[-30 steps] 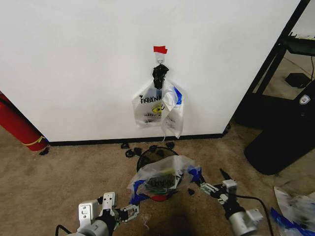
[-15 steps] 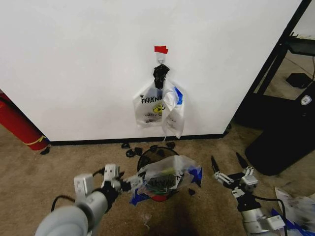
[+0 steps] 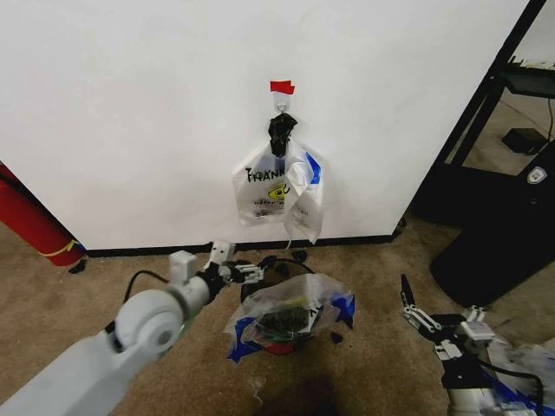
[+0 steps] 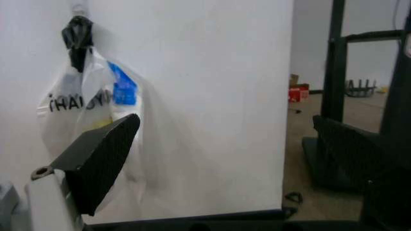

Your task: Pick up the garbage bag from the wall and place it over the trash bin.

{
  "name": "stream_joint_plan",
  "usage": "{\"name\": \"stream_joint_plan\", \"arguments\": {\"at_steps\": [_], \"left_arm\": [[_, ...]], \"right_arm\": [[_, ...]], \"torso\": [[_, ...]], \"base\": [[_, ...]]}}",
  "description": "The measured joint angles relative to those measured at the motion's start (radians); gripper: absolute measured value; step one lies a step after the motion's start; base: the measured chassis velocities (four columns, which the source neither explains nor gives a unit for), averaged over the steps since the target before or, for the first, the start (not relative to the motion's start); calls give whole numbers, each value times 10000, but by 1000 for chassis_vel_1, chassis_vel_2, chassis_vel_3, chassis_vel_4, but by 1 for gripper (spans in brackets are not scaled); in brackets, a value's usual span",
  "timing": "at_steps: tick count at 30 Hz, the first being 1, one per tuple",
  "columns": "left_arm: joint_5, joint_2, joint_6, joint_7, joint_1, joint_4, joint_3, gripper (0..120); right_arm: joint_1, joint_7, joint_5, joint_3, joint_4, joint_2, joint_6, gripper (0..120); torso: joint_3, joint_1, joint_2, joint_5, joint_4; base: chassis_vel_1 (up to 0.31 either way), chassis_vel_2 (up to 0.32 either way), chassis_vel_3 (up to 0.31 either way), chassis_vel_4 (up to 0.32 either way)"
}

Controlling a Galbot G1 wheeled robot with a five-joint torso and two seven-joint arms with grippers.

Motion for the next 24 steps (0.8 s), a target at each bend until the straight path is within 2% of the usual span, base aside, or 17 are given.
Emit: {"name": "stream_joint_plan", "arguments": {"at_steps": [3, 5, 7, 9, 13, 17, 24], "left_arm": [[-136, 78, 411, 275, -597, 315, 384, 100], [-765, 116, 1016, 343, -1337, 584, 757, 100], [-1021, 108, 1188, 331, -1556, 674, 874, 99], [-1717, 21, 1626, 192, -2213, 1066, 1247, 99], [-2407, -174, 2105, 88, -3178, 2045, 1980, 98], [-2580, -198, 2299, 286, -3543, 2334, 2439, 97], [-2093, -456, 2481, 417, -3926, 2891, 3145, 93]], "right_arm": [[-137, 2, 59, 8, 0, 192, 131, 100], [-277, -4, 125, -39, -17, 341, 249, 100], [-313, -13, 128, -68, -45, 375, 316, 100], [-343, -81, 126, -119, -112, 413, 436, 100], [-289, -117, 122, -151, -114, 397, 403, 100], [-288, -105, 201, -147, -29, 354, 294, 100], [-344, -104, 280, -107, 188, 329, 195, 100]], "torso": [[0, 0, 0, 1, 1], [0, 0, 0, 0, 0], [0, 0, 0, 1, -1], [-1, 0, 0, 2, -2], [0, 0, 0, 1, -1], [-1, 0, 0, 2, 0], [-1, 0, 0, 3, -2]], "base": [[0, 0, 0, 0], [0, 0, 0, 0], [0, 0, 0, 0], [0, 0, 0, 0], [0, 0, 0, 0], [0, 0, 0, 0], [0, 0, 0, 0]]}}
